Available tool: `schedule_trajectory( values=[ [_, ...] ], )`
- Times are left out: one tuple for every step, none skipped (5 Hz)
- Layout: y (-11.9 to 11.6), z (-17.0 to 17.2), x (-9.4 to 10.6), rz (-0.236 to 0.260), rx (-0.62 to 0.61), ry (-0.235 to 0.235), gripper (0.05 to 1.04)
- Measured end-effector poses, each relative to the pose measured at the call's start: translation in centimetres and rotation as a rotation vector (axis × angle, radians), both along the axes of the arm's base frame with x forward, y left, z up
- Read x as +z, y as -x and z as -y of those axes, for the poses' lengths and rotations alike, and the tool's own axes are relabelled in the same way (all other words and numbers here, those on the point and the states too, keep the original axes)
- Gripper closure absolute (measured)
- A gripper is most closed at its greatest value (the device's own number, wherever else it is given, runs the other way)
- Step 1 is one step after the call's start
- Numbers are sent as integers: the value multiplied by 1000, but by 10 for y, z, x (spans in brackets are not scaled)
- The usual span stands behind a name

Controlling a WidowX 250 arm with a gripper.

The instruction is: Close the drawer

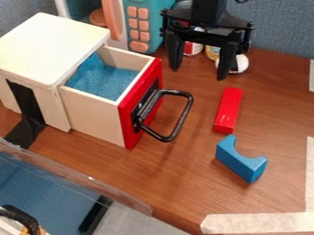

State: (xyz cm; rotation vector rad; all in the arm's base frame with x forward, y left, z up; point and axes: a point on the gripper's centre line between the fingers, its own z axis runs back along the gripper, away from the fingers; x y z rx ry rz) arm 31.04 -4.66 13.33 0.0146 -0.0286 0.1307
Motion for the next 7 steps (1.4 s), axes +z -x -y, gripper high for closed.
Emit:
schedule_trajectory(
  values=[
    [1,0,-8,-27,-4,-7,82],
    [2,11,-10,-27,-93,-72,82],
    [0,19,-17,-44,-217,-146,82],
    [0,29,-18,-43,-413,-215,82],
    [-5,33,-21,-22,-630,-212,82],
    [-6,34,-29,-23,-849,-211,82],
    [-7,37,-30,-38,-1082,-208,82]
  ],
)
